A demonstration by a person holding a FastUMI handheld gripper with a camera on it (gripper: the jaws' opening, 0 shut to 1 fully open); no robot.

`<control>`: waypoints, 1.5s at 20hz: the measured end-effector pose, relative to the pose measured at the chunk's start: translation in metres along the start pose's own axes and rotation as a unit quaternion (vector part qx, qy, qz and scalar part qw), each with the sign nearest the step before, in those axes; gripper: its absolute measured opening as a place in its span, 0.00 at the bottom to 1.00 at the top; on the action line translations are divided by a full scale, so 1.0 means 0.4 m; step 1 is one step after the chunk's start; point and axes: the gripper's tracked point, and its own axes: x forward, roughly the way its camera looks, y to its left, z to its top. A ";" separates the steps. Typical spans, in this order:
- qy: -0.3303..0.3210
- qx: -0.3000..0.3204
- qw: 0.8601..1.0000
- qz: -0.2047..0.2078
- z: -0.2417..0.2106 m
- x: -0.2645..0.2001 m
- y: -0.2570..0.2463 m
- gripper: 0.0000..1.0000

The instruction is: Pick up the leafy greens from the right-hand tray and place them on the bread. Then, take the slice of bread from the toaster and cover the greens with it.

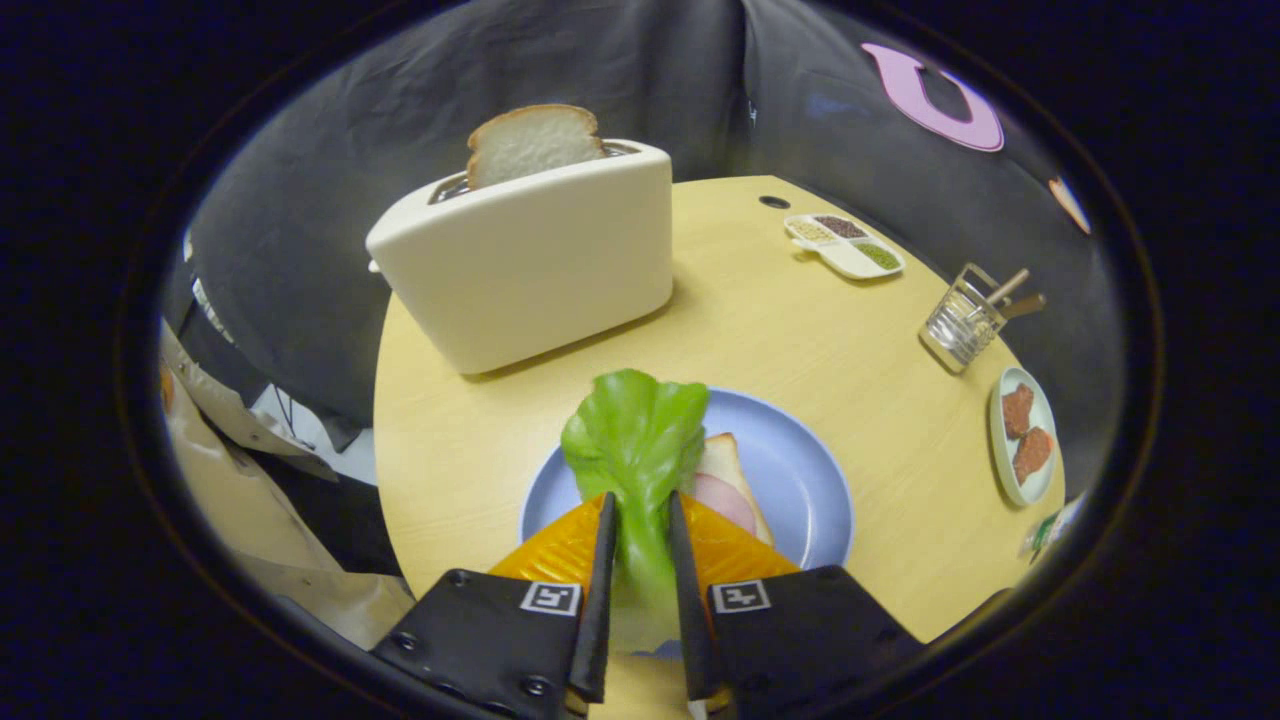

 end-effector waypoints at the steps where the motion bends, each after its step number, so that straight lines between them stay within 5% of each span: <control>1: 0.001 -0.002 1.000 -0.007 -0.002 0.005 -0.011 0.28; 5: 0.012 -0.007 1.000 -0.018 -0.015 0.026 -0.024 0.44; 8: 0.018 -0.011 0.999 -0.030 -0.022 0.027 -0.034 0.67; 16: -0.023 0.012 0.997 -0.066 0.064 -0.045 -0.027 1.00; 22: -0.078 0.040 0.991 -0.103 0.226 -0.137 -0.005 1.00; 30: -0.089 0.109 0.986 -0.094 0.386 -0.185 0.086 1.00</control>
